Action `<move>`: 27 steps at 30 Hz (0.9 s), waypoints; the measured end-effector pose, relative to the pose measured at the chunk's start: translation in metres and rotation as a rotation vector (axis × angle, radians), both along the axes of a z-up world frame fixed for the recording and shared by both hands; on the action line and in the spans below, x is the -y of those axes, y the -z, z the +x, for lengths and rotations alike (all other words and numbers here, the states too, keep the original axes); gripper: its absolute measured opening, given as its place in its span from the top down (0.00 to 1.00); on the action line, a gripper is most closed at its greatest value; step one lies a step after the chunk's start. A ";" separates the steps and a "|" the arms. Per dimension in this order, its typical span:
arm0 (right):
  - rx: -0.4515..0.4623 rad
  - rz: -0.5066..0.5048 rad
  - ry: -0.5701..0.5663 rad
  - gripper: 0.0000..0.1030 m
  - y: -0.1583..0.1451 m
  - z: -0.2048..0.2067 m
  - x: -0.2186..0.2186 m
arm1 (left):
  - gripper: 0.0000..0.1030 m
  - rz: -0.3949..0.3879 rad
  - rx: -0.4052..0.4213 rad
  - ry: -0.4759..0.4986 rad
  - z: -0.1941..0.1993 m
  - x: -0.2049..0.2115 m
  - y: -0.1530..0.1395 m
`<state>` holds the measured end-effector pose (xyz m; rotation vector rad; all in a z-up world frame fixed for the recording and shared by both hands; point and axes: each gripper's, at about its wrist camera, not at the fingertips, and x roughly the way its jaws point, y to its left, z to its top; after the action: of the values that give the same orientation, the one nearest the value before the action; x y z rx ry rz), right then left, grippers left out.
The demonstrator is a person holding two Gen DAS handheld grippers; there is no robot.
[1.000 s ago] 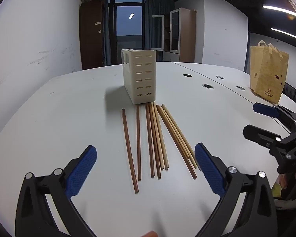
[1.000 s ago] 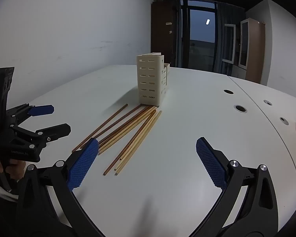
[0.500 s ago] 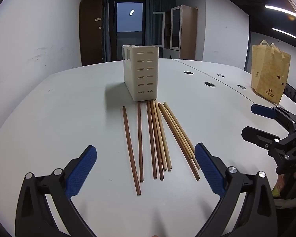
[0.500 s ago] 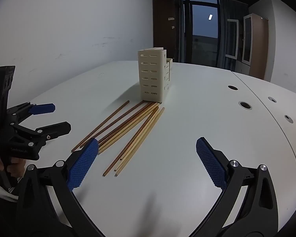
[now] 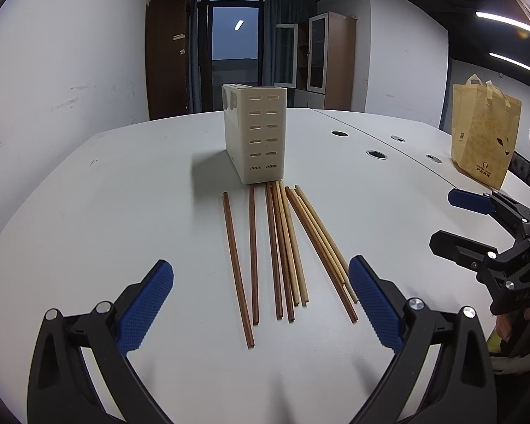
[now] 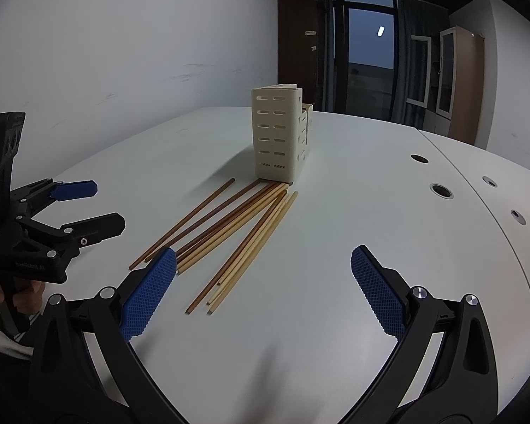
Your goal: Organize utensils
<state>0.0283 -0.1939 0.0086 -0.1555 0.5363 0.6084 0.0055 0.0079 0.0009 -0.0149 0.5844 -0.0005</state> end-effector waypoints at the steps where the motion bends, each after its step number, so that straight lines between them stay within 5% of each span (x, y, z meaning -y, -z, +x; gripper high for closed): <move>1: -0.002 0.000 0.000 0.08 0.000 0.001 0.000 | 0.05 -0.002 0.000 -0.002 0.000 -0.001 0.000; 27: -0.012 -0.005 0.027 0.08 0.003 0.012 0.000 | 0.05 0.025 -0.003 -0.007 -0.004 -0.001 -0.008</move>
<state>0.0405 -0.1942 0.0054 -0.1493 0.5513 0.5816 0.0014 0.0086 0.0085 0.0075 0.5878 0.0131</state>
